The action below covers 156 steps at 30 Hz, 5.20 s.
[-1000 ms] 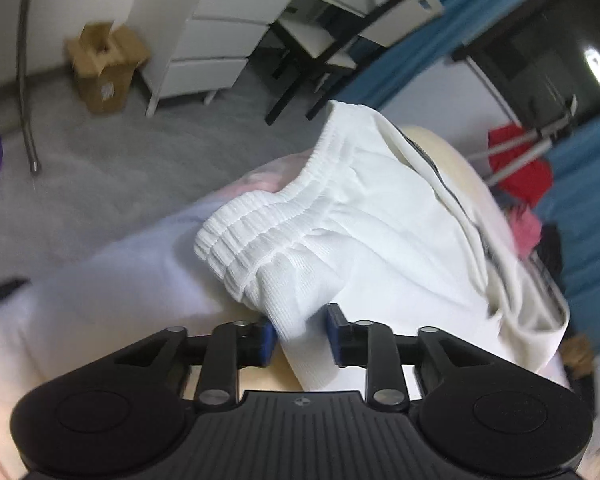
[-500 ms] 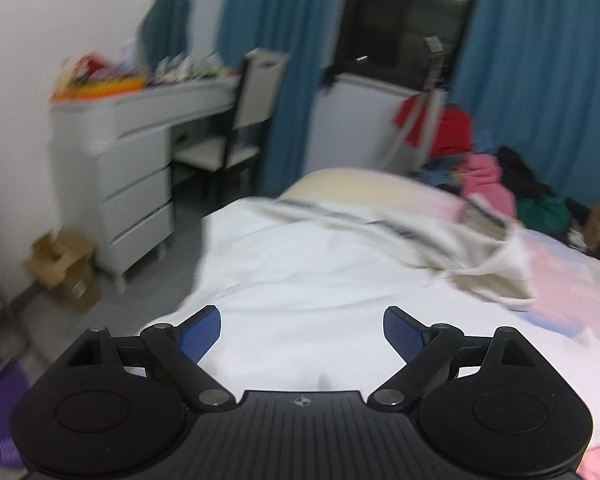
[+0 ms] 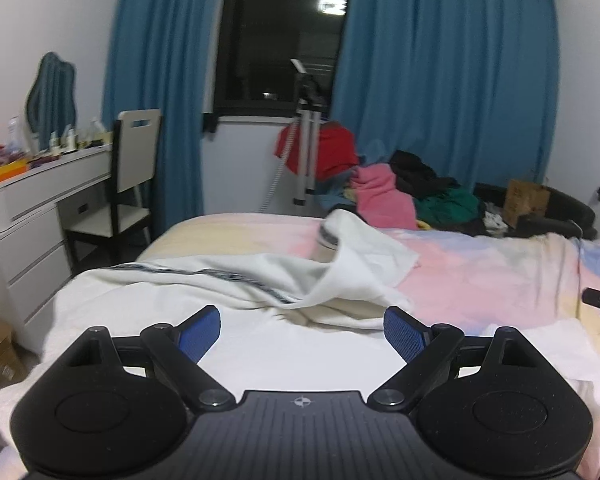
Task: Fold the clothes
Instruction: 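Release the garment from both grippers onto the bed, then grasp the white sweatpants corner with the right gripper and lift it, then pull the held corner across the pants and open the right gripper, then grasp the ribbed cuff with the right gripper while the left gripper grasps the waistband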
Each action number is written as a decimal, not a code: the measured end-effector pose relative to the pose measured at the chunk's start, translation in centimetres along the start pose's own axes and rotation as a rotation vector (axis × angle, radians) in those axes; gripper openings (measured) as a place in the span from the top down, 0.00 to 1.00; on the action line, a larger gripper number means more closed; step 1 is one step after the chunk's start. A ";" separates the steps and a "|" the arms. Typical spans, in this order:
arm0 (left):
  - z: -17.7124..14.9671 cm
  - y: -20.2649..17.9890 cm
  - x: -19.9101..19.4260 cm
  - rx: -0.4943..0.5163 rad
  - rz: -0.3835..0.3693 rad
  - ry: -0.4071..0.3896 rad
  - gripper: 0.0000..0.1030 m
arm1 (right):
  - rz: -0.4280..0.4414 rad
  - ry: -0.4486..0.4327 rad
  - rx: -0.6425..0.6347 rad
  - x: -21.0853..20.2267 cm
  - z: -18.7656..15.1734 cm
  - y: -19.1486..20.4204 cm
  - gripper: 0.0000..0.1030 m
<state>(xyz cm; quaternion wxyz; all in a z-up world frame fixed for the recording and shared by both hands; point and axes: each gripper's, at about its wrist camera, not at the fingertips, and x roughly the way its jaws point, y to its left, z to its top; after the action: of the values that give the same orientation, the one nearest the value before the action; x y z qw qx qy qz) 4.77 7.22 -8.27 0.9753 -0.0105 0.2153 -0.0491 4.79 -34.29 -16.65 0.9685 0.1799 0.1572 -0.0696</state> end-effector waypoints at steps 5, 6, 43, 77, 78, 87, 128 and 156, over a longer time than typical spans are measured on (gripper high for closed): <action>-1.9 -1.5 3.4 0.025 -0.027 -0.008 0.12 | 0.064 0.064 0.000 1.4 -0.7 0.6 0.30; -2.5 -1.4 4.0 0.019 -0.035 -0.009 0.12 | 0.085 0.081 0.005 1.7 -0.9 0.8 0.30; -9.6 3.8 16.3 -0.257 -0.364 0.080 0.12 | -0.082 0.037 -0.037 33.9 5.1 9.1 0.87; -6.9 3.6 9.5 -0.256 -0.301 -0.018 0.12 | -0.243 -0.026 0.487 17.5 -1.4 -18.5 0.87; -6.8 3.6 9.3 -0.250 -0.286 -0.019 0.12 | -0.251 -0.024 0.475 17.4 -1.4 -18.2 0.87; -6.4 3.8 7.3 -0.223 -0.192 -0.012 0.12 | -0.360 0.118 0.300 17.5 -1.2 -15.3 0.65; -10.7 28.6 -1.4 -1.096 0.277 0.301 0.08 | -0.536 0.127 0.548 0.2 -2.4 -16.8 0.18; -13.6 28.7 1.0 -1.211 0.113 0.193 0.43 | -0.444 0.223 0.692 4.9 -5.7 -20.0 0.60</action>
<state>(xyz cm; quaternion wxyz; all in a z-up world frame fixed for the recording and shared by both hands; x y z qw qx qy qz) 2.54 35.71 -22.26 0.7732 -0.5468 0.2924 0.1330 3.99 -51.04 -29.78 0.7896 0.4626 0.2633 -0.3053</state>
